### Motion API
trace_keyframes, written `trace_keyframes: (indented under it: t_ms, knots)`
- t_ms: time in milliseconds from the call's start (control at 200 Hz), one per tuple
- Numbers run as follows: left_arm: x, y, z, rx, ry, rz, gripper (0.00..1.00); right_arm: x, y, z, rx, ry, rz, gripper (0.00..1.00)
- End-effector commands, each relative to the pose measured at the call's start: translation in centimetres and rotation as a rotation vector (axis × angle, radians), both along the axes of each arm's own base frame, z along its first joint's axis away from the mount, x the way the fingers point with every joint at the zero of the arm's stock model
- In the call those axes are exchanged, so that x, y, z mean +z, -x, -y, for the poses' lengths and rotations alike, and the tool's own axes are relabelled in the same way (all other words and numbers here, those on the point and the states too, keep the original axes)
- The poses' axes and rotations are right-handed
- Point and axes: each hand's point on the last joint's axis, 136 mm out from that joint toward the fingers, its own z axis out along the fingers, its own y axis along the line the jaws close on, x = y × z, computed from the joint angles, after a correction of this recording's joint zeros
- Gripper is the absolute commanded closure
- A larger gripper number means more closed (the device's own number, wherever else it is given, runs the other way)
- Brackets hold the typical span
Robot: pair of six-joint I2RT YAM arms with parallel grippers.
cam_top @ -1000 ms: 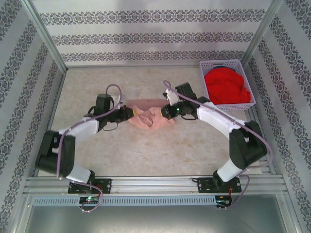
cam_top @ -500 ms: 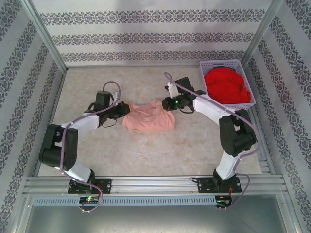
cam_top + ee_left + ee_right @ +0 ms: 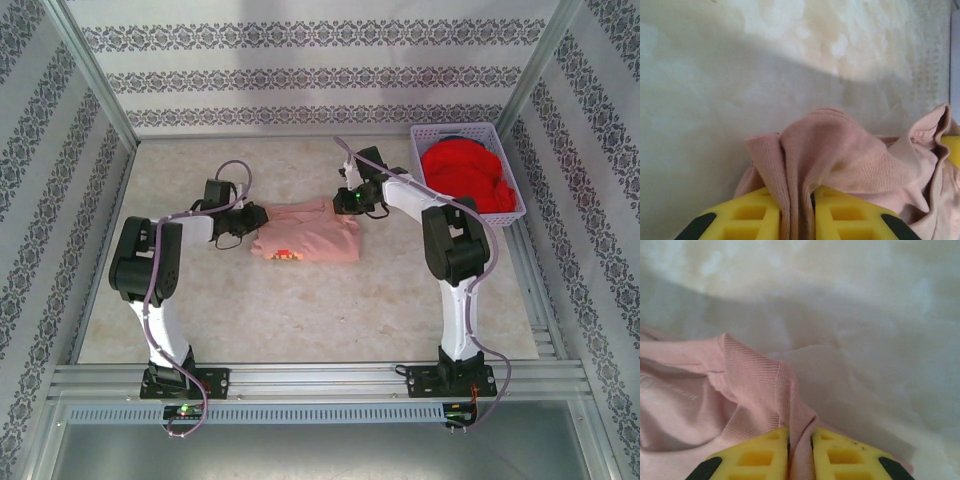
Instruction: Fold the inside-out t-shirt
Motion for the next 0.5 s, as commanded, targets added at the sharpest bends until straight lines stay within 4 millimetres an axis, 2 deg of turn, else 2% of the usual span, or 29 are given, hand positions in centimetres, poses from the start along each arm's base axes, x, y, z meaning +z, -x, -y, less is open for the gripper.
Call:
trace_keyframes:
  t_ms: [0, 55, 180, 235, 335, 405, 495]
  knots:
    - [0.6, -1.5, -1.2, 0.033, -0.05, 0.025, 0.7, -0.7, -0.2, 2.0, -0.037, 0.079, -0.049, 0.75]
    - [1.0, -1.4, -1.7, 0.043, -0.082, 0.029, 0.61, 0.3, -0.3, 2.5, -0.04, 0.088, -0.037, 0.69]
    - [2.5, -0.8, -3.2, 0.061, -0.181, 0.034, 0.48, 3.0, -0.4, 4.4, -0.065, 0.126, 0.009, 0.59]
    - [3.4, -0.4, -4.1, 0.079, -0.236, 0.037, 0.42, 4.2, -0.2, 5.4, -0.075, 0.154, 0.027, 0.53]
    - [4.8, 0.9, -5.2, 0.1, -0.298, 0.032, 0.28, 5.7, 0.8, 6.6, -0.09, 0.205, 0.065, 0.48]
    - [5.2, 2.4, -4.5, 0.06, -0.265, 0.025, 0.15, 6.2, 2.0, 6.2, -0.082, 0.197, 0.076, 0.45]
    - [5.0, 4.4, -2.1, -0.028, -0.133, 0.009, 0.08, 6.1, 3.5, 4.2, -0.057, 0.157, 0.085, 0.44]
